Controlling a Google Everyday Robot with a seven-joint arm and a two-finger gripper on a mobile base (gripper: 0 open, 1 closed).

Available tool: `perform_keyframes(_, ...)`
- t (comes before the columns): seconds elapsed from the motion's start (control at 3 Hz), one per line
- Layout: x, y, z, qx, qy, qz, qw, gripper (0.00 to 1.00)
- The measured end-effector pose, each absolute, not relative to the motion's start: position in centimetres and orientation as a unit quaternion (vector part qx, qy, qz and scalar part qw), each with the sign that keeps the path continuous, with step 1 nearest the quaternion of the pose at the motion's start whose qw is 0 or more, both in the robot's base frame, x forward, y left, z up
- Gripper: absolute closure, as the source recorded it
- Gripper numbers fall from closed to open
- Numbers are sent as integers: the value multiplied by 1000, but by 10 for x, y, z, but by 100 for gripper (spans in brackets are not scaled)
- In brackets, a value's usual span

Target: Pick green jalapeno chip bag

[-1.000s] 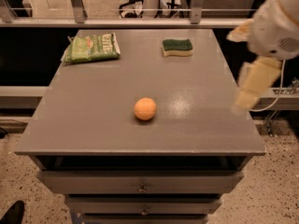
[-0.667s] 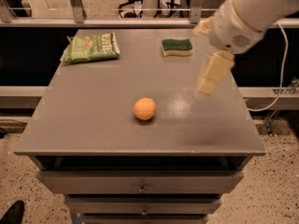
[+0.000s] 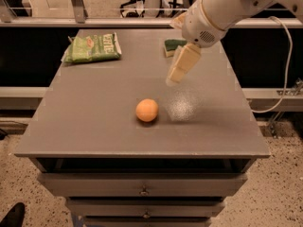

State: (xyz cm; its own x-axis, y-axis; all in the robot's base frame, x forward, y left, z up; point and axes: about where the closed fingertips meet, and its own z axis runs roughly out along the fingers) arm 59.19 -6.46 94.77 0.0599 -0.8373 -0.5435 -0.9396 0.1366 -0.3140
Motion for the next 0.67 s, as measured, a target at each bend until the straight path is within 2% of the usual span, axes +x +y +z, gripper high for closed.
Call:
perform_keyframes(0.33, 614, -38, 941, -642, 680, 102, 340, 0)
perform_keyframes(0.67, 682, 27, 927, -620, 666, 138, 390, 0)
